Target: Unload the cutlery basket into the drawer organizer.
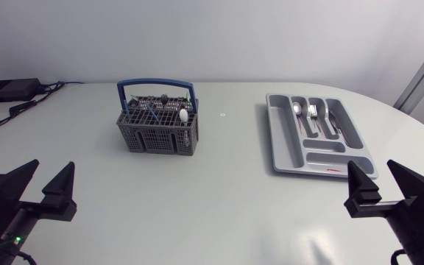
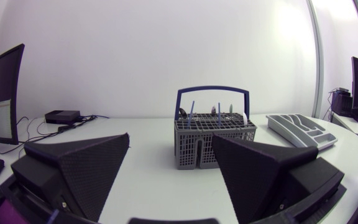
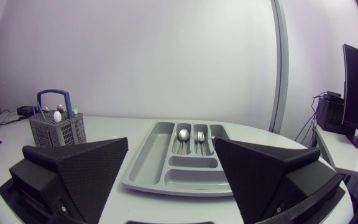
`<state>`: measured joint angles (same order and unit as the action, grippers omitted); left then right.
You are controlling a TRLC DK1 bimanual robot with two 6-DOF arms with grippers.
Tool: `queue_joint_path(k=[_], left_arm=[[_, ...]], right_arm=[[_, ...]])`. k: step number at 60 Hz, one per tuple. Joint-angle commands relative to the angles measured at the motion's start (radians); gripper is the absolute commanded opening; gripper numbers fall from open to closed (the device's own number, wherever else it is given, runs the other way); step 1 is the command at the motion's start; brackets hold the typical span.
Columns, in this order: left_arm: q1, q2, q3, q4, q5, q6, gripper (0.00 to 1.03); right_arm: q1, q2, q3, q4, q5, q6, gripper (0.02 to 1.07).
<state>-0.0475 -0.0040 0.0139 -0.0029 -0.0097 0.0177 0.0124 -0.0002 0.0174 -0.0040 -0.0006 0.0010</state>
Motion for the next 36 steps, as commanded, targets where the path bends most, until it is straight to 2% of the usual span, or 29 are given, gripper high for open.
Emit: queue_joint_path(k=[1,31,36], left_arm=[[-0.008,-0.007,-0.012,-0.009,-0.009,-0.032,0.99],[-0.003,-0.011,-0.012,-0.002,-0.009,-0.032,0.99],[0.0,-0.011,-0.009,0.021,-0.01,-0.065,0.99]], right_arm=[[0.009,-0.006,-0.017,-0.005,-0.004,0.03,1.03],[0.021,-0.006,-0.017,-0.005,-0.004,0.031,1.03],[0.032,-0.007,-0.017,0.006,-0.004,0.03,1.03]])
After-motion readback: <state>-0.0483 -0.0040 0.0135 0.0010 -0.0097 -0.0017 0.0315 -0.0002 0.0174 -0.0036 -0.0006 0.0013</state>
